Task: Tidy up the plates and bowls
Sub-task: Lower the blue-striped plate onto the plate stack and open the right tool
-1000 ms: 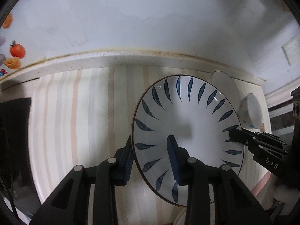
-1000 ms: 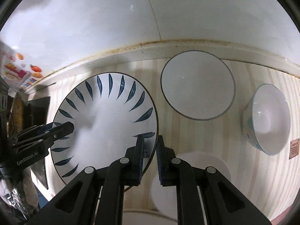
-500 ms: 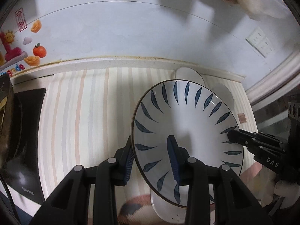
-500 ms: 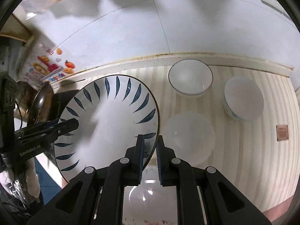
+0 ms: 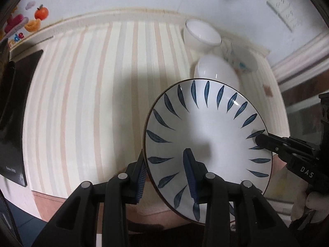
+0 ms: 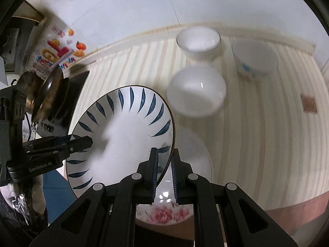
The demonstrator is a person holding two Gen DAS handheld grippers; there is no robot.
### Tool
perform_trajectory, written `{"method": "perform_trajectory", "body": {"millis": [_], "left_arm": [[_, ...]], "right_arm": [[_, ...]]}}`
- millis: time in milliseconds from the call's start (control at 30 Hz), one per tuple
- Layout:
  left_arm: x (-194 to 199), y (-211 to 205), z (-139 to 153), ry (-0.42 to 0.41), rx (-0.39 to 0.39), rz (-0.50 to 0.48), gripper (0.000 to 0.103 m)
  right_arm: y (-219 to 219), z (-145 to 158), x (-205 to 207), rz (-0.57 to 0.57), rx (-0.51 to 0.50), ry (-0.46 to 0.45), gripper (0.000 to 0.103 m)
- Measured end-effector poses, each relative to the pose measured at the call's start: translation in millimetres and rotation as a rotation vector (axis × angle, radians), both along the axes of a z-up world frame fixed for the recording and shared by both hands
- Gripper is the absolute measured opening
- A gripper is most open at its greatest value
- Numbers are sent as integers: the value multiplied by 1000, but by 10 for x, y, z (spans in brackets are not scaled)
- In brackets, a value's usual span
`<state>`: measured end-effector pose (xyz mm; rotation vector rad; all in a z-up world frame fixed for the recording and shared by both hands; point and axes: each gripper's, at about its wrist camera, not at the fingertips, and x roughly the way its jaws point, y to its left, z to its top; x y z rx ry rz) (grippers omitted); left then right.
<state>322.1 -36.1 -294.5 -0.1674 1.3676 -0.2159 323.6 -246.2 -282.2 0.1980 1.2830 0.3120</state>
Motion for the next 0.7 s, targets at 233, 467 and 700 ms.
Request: {"method": "perform_trajectory", "body": {"millis": [233, 467, 700], "left_arm": [[-129, -220, -371, 88, 19, -49, 32], [-162, -408, -527, 126, 39, -76, 32], [-148, -520, -605, 135, 57, -74, 32]], "right_arm": [[-189, -472, -295, -15, 17, 80, 14], [-373, -718, -451, -40, 18, 102, 14], [-433, -826, -473, -50, 21, 112, 14]]}}
